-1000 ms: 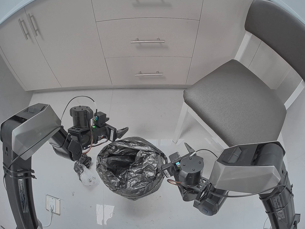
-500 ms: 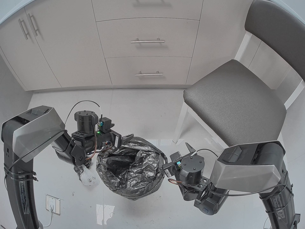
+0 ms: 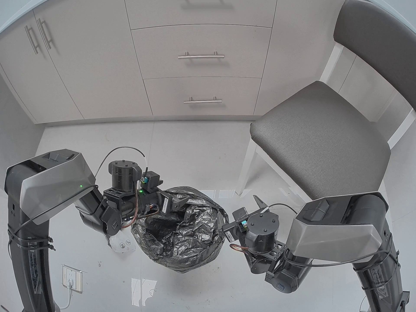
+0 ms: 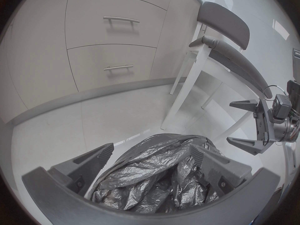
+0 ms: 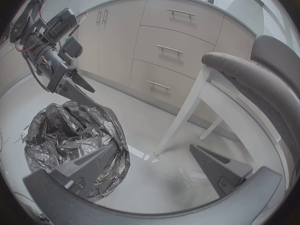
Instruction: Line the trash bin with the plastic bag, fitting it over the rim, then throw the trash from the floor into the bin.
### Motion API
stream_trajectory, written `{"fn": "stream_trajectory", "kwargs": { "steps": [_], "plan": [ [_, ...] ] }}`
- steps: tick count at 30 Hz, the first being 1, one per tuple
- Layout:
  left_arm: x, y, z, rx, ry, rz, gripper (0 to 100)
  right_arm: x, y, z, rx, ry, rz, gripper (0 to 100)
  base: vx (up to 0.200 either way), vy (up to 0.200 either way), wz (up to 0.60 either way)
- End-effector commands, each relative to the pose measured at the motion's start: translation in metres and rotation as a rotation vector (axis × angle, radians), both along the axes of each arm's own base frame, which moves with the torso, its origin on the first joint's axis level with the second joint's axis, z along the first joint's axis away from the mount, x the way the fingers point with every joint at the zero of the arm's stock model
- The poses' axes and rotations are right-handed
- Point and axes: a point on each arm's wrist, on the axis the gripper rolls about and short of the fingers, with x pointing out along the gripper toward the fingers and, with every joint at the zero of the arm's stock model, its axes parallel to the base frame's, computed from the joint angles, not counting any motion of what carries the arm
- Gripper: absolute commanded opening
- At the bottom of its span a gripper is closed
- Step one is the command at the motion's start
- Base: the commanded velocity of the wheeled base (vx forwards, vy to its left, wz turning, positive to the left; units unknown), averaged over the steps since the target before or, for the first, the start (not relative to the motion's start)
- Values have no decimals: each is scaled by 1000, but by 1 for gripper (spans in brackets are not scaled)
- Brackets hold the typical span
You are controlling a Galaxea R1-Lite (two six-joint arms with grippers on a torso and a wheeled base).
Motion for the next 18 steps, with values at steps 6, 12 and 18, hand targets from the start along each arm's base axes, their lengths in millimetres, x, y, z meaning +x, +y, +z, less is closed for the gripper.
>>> {"fn": "stream_trajectory", "kwargs": {
  "steps": [6,12,18],
  "plan": [
    [1,-1,-15,11,33,0,100,0,0,1,11,-12,-1,100,0,0,0],
    [13,-3,-22,10,20,7,100,-1,-1,-2,3,-4,-1,100,0,0,0],
    [33,-6,-25,12,-9,40,100,-1,-1,-4,0,0,-1,100,0,0,0]
  ]
}}
